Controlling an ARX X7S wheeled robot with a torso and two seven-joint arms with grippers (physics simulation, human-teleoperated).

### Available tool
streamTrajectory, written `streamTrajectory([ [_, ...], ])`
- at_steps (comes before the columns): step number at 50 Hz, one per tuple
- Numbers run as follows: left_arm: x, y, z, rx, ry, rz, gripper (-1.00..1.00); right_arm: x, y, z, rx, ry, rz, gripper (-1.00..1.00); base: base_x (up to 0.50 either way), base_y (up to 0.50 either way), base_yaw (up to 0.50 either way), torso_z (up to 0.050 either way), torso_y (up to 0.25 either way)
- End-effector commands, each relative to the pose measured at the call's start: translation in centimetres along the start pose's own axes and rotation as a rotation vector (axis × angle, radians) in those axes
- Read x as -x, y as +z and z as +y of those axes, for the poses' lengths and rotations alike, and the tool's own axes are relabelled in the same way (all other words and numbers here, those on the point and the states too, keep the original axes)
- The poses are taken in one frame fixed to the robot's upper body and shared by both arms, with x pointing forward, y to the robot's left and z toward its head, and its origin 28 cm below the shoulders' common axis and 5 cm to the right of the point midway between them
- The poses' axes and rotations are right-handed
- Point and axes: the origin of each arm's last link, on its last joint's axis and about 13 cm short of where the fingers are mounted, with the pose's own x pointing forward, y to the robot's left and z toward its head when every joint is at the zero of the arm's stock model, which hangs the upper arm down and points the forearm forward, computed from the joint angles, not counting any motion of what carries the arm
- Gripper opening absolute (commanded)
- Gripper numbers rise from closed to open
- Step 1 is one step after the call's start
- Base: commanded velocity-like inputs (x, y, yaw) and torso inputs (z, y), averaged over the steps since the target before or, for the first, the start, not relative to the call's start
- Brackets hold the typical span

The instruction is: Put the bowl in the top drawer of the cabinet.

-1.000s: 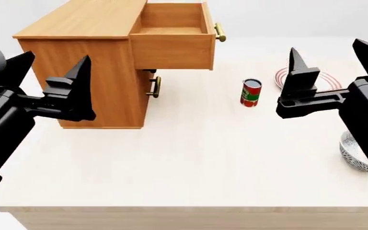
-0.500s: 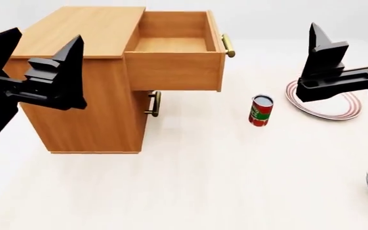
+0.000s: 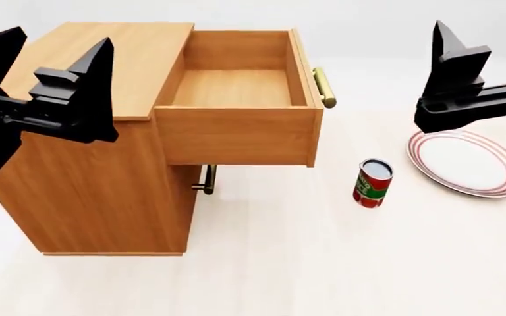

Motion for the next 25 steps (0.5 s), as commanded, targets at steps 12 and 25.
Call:
streamTrajectory([
  [12,0.2,0.8,0.0,0.03,-0.015,-0.017,1.0,0.3,2.3,-2.0,0.063,-0.027,0.082,1.0,0.0,0.0,0.0,0.0,0.0],
  [25,0.7,2.3,-0.2,0.057,-0.057,-0.039,1.0,2.3,4.8,-7.5,0.108,-0.101,0.41,1.0,0.0,0.0,0.0,0.0,0.0],
])
